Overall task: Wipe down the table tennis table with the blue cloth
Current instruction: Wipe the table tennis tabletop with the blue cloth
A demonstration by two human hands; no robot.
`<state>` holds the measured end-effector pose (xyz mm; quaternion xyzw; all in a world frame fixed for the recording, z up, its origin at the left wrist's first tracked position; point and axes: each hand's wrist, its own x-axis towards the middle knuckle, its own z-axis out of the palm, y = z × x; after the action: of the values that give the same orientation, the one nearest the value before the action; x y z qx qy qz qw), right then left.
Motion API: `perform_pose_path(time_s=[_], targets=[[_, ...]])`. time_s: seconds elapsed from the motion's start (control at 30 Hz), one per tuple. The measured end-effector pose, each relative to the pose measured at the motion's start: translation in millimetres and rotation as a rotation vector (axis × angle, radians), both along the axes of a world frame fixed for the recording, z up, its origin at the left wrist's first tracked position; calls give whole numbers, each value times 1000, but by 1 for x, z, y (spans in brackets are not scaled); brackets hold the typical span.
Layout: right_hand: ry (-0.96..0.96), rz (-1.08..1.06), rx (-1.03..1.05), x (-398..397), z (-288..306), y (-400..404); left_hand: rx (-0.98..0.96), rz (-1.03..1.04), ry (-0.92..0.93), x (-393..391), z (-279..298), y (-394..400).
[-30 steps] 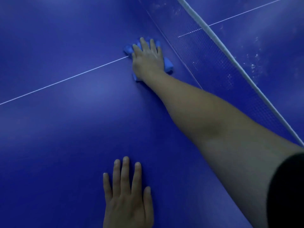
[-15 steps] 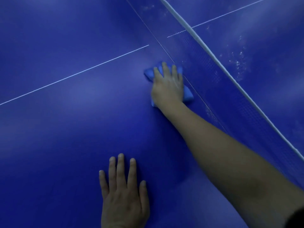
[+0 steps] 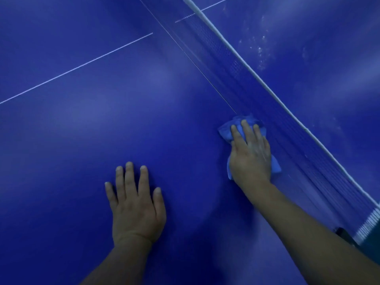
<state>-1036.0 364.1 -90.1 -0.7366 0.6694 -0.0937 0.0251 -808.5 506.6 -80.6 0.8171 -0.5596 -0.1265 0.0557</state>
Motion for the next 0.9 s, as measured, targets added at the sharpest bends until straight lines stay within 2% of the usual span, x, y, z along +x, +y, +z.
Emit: perform_pose_path(time_s=[0.37,0.6,0.73,0.9], targets=[[-10,-14,81,-23,1,22,-48,7,20,2,-1,3],[-16,-125,13,-99,3,113,-125,-91,25,-16,12,16],[-19,-190,18,-117,6,141,-179,-271,85,-72,22,45],[5,-247,6,-140,11,178,-145,-484,170,-146,20,106]])
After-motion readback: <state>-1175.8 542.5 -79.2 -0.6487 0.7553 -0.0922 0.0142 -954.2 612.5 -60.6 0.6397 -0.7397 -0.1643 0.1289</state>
